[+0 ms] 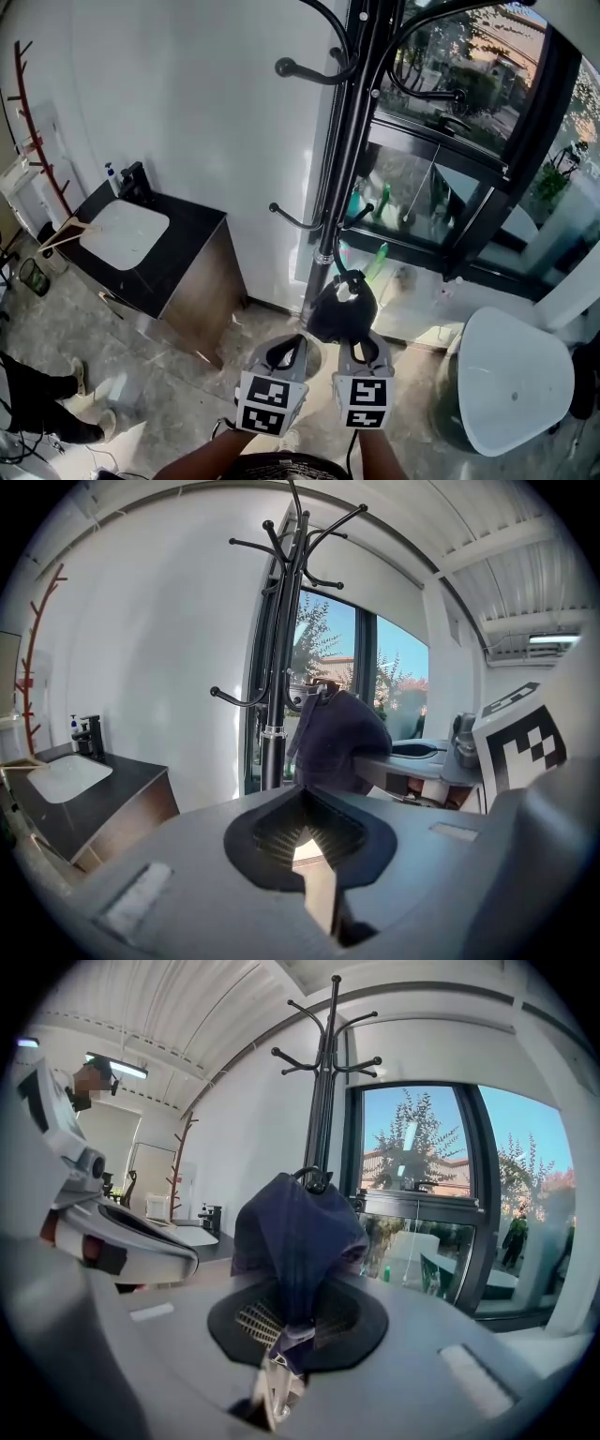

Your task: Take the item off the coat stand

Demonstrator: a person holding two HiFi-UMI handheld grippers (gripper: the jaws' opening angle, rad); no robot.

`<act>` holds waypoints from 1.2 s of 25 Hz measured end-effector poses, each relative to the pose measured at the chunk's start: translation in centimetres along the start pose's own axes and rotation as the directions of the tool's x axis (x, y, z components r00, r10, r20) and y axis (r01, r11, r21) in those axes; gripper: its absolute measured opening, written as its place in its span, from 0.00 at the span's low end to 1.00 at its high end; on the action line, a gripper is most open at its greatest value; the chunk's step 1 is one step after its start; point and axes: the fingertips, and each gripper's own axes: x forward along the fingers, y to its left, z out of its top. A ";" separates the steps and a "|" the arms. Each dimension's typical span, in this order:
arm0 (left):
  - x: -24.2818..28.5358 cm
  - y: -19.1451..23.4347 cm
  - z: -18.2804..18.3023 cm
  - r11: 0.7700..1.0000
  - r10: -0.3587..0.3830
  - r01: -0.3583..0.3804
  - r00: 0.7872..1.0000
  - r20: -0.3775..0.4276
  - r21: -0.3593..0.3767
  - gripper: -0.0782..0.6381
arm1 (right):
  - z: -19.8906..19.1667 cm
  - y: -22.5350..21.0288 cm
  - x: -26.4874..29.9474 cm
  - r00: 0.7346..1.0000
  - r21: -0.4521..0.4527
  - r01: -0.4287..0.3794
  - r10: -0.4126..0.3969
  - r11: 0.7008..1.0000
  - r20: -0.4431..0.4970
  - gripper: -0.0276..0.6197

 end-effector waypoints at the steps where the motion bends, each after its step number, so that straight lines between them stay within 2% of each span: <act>1: -0.3 0.1 0.1 1.000 -0.001 0.001 1.000 0.003 0.002 0.11 | 0.2 0.2 -0.4 1.000 -0.002 0.004 -0.004 1.000 0.006 0.09; 12: -2.6 -0.8 0.6 0.999 -0.031 0.030 0.999 0.037 0.035 0.11 | -0.3 1.1 -4.4 0.998 0.004 0.062 -0.062 0.998 -0.014 0.09; 23: -5.3 -2.6 0.2 0.996 -0.060 0.056 0.996 0.067 0.069 0.11 | -0.1 2.7 -9.4 0.997 0.120 0.077 -0.079 0.990 0.011 0.09; 30: -6.0 -4.1 0.4 0.993 -0.084 0.077 0.993 0.082 0.085 0.11 | 0.2 2.5 -11.5 0.995 0.136 0.102 -0.103 0.985 -0.001 0.09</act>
